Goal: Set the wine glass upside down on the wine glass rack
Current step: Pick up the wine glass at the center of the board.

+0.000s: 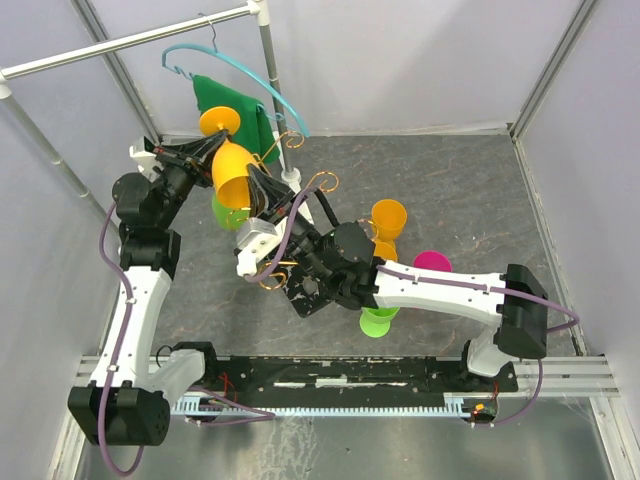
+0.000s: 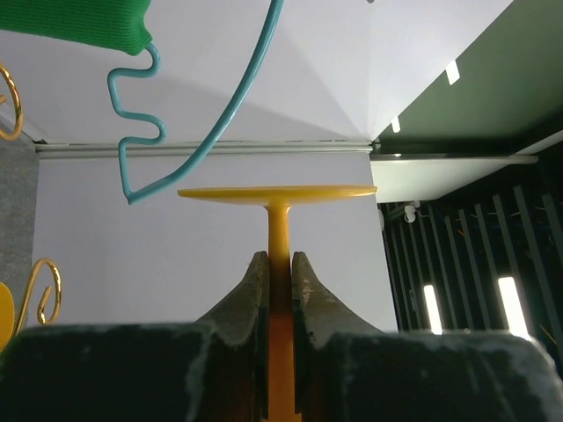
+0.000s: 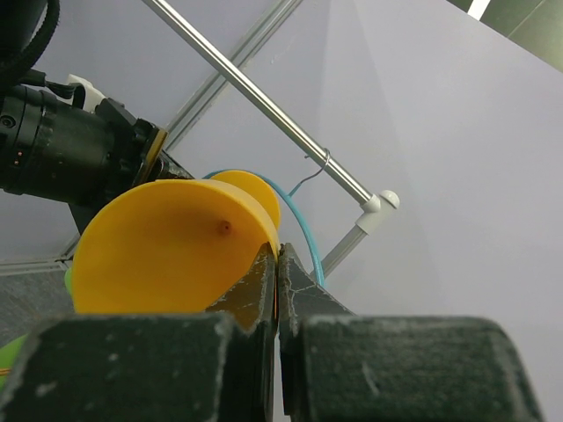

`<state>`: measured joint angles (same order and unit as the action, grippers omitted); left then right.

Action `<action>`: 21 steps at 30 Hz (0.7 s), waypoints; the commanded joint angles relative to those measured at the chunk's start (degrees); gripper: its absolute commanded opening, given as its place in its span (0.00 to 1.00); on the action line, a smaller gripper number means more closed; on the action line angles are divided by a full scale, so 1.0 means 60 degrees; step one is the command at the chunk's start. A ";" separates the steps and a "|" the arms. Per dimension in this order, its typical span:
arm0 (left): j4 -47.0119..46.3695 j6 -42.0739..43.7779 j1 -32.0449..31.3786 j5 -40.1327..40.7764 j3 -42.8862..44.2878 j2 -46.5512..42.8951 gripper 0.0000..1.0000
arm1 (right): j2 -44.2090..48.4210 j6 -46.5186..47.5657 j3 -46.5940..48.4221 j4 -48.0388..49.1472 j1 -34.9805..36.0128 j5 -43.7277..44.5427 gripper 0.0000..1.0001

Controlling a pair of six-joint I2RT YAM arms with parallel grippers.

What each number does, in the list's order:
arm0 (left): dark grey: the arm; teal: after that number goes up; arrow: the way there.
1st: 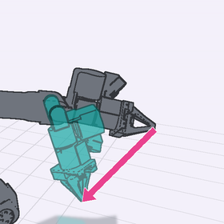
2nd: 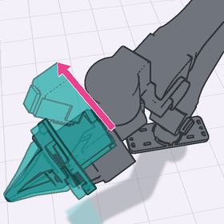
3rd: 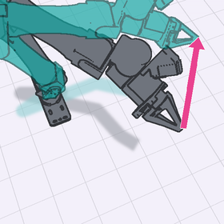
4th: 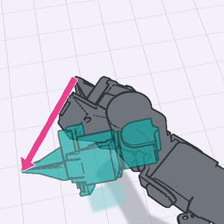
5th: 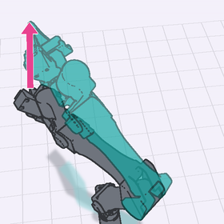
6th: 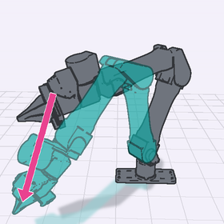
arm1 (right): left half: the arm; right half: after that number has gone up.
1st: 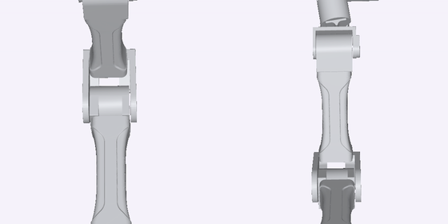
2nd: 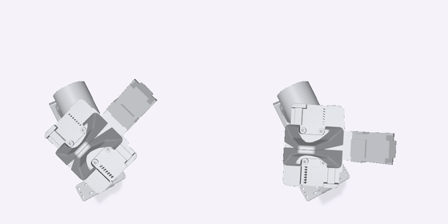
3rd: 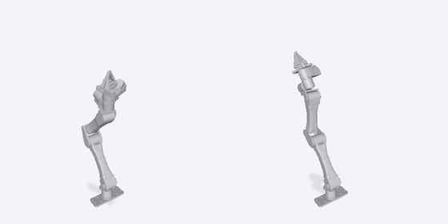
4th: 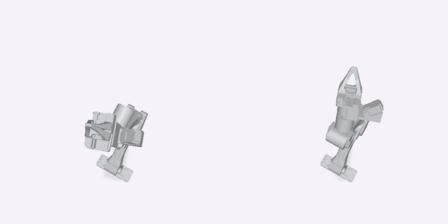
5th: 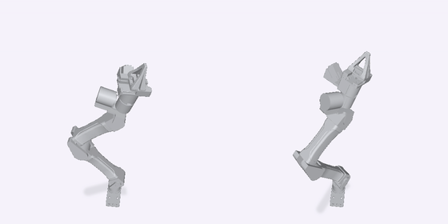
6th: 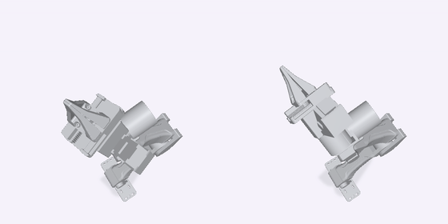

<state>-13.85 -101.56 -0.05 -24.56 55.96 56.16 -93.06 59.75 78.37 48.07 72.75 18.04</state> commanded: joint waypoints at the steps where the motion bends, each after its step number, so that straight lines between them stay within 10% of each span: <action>1: -0.1473 0.0427 -0.0082 -0.0844 -0.0044 0.0059 0.03 | 0.0414 -0.0274 -0.0309 -0.0080 0.0061 0.0230 0.01; 13: -0.3181 0.1828 0.0225 -0.1038 -0.0237 0.0353 0.03 | 0.1476 -0.0277 -0.1364 -0.0718 0.0062 0.1836 0.17; 21: -0.0474 0.5930 0.0882 -0.1253 0.1083 -0.0014 0.03 | 0.2735 -0.0694 -0.2232 -0.1747 0.0051 0.3184 0.43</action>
<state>-22.96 -83.61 4.03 -30.63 57.17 58.70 -81.78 57.45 66.19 39.27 73.19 30.22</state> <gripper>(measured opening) 0.132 0.381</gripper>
